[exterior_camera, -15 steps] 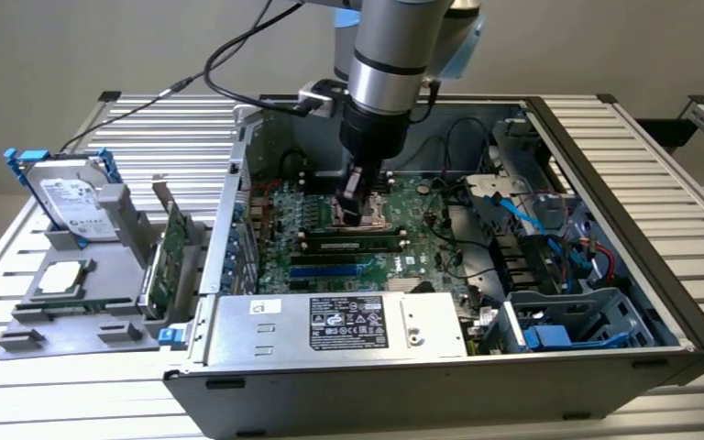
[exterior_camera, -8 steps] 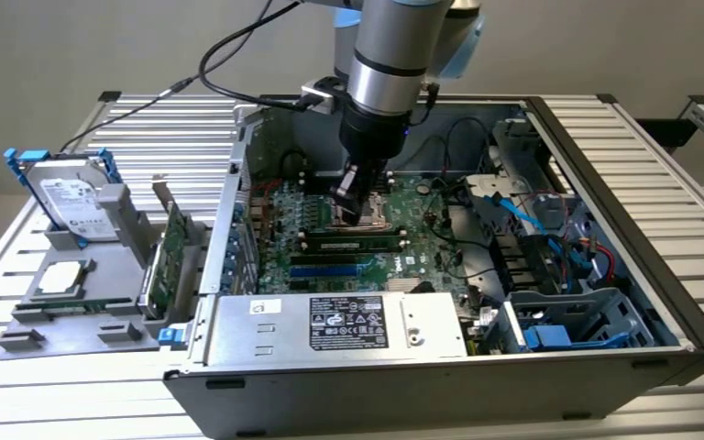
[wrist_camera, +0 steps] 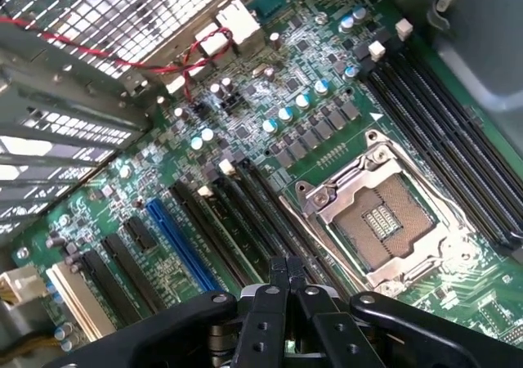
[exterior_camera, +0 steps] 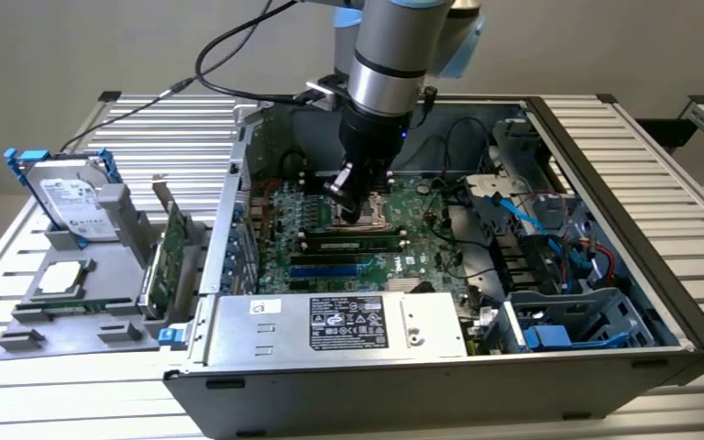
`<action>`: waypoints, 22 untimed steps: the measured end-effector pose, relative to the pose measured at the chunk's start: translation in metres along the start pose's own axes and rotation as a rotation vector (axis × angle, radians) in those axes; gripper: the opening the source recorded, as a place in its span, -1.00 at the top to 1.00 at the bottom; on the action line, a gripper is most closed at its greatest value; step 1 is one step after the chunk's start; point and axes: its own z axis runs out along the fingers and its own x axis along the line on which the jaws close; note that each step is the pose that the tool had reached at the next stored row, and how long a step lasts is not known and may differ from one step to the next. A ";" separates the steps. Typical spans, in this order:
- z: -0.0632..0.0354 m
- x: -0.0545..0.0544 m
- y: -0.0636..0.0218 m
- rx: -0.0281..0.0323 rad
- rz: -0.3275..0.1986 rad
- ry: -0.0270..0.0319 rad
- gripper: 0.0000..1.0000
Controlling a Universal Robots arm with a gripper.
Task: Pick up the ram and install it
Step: 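Press down the ram until it locks into place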
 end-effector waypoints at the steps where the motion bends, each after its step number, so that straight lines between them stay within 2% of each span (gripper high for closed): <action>1: 0.0001 0.000 0.0000 -0.0021 0.017 -0.0017 0.79; 13: 0.0000 0.000 0.0000 -0.0245 0.205 -0.0199 0.79; 16: -0.0010 0.000 0.0001 -0.0252 0.235 -0.0201 0.79; 22: -0.0032 0.000 0.0003 -0.0208 0.287 -0.0153 0.79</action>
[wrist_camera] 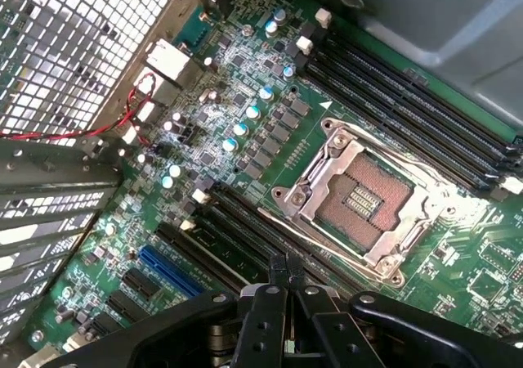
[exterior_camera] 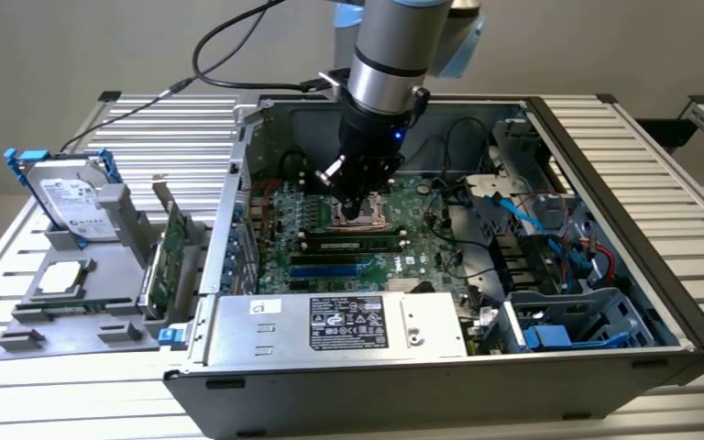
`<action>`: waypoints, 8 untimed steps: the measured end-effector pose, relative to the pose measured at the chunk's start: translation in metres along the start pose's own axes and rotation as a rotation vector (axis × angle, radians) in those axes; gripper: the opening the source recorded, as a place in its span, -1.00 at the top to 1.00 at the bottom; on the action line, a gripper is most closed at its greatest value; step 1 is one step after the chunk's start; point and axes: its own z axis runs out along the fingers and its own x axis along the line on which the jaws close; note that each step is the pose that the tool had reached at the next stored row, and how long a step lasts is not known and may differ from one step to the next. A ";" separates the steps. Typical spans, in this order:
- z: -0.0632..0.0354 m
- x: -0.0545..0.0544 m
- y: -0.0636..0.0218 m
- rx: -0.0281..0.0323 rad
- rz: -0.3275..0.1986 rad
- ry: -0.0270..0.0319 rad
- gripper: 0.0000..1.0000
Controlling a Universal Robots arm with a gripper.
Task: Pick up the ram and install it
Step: 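Press down the ram until it locks into place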
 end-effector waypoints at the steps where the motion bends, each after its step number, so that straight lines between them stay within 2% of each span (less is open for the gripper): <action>1: -0.0004 0.000 0.0000 0.0010 0.009 0.0007 0.79; 8: -0.0024 0.000 0.0002 0.0076 0.070 0.0044 0.79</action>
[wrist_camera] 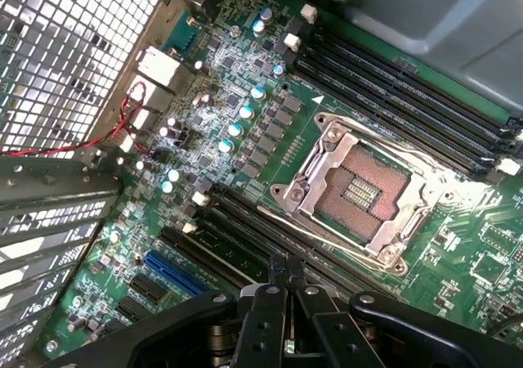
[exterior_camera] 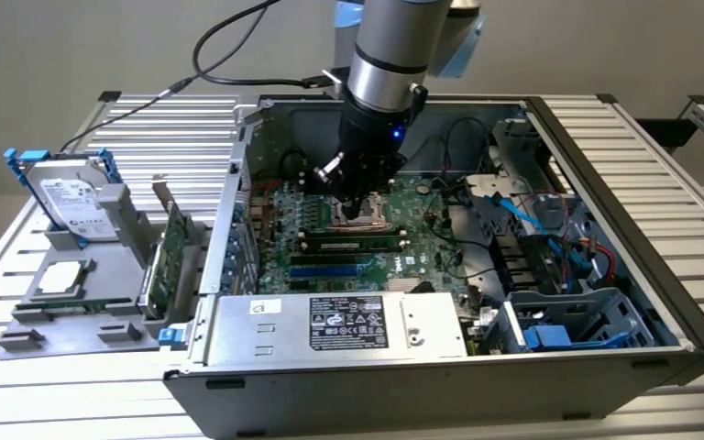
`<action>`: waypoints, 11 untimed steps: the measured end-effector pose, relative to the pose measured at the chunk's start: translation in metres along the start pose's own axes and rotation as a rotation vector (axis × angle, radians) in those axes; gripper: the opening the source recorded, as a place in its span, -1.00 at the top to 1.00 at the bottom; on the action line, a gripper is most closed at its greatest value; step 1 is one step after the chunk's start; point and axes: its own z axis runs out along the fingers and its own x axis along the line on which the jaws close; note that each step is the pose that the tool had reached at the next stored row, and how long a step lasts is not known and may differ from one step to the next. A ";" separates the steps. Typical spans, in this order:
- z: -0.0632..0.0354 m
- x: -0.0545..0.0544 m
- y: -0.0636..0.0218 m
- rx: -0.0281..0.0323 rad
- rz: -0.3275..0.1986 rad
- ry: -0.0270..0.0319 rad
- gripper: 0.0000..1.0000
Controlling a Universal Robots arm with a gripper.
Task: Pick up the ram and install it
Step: 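Press down the ram until it locks into place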
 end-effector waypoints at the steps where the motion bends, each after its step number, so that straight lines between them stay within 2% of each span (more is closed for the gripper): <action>1: -0.0002 0.000 0.0000 0.0008 0.009 0.0002 0.79; 5: -0.0007 0.000 0.0000 0.0039 0.043 -0.0007 0.79; 11: -0.0009 0.000 0.0001 0.0089 0.096 -0.0059 0.79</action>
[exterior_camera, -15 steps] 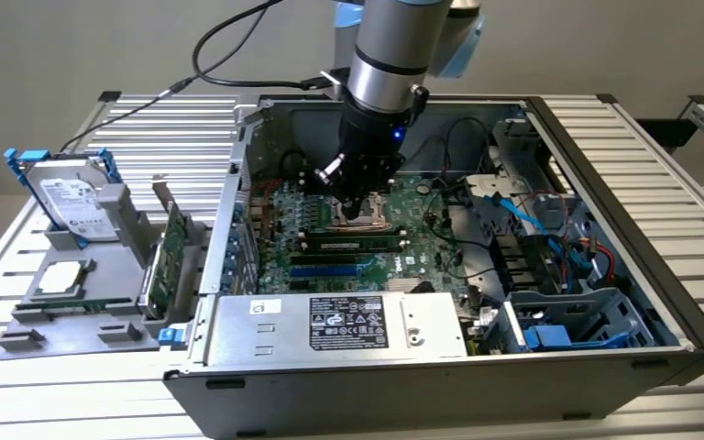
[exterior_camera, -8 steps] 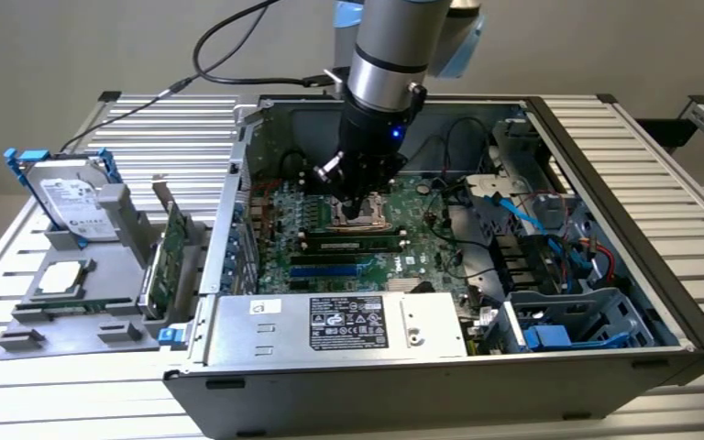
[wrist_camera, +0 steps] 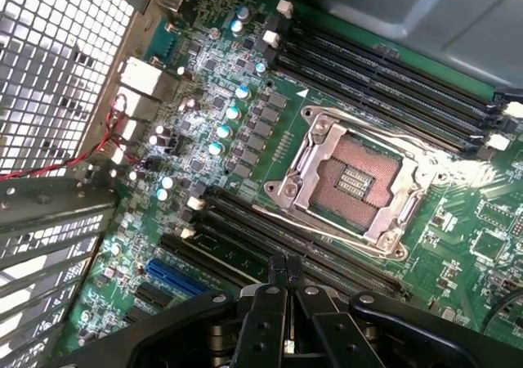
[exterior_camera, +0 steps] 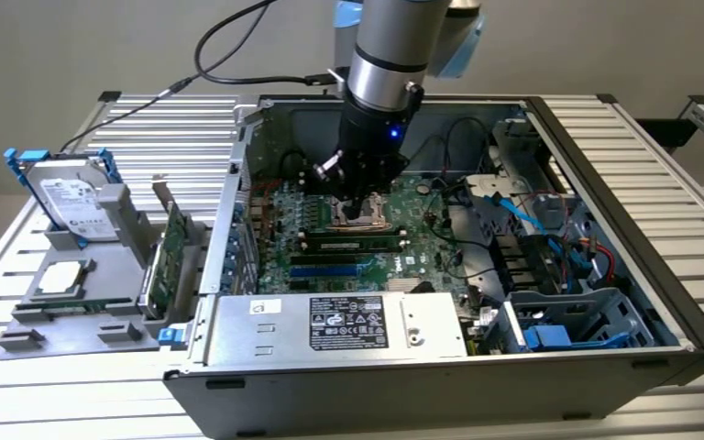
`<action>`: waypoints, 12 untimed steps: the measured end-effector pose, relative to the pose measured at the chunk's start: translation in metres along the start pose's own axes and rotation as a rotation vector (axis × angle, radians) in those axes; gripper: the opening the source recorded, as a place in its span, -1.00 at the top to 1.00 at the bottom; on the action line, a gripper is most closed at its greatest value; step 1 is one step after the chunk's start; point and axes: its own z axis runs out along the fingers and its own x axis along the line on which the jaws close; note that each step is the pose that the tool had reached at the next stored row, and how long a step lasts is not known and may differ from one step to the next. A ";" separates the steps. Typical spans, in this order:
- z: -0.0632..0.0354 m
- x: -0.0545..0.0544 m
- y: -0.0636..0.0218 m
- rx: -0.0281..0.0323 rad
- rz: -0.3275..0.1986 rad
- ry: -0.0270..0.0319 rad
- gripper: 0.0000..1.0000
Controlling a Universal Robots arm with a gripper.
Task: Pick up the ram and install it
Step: 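Press down the ram until it locks into place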
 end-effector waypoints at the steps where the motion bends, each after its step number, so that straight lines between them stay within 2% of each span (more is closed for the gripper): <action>1: 0.0000 0.000 0.0000 0.0008 0.008 -0.0010 0.79; 7: -0.0001 0.000 0.0000 0.0038 0.063 -0.0077 0.79; 12: 0.0000 0.000 0.0000 0.0041 0.111 -0.0141 0.79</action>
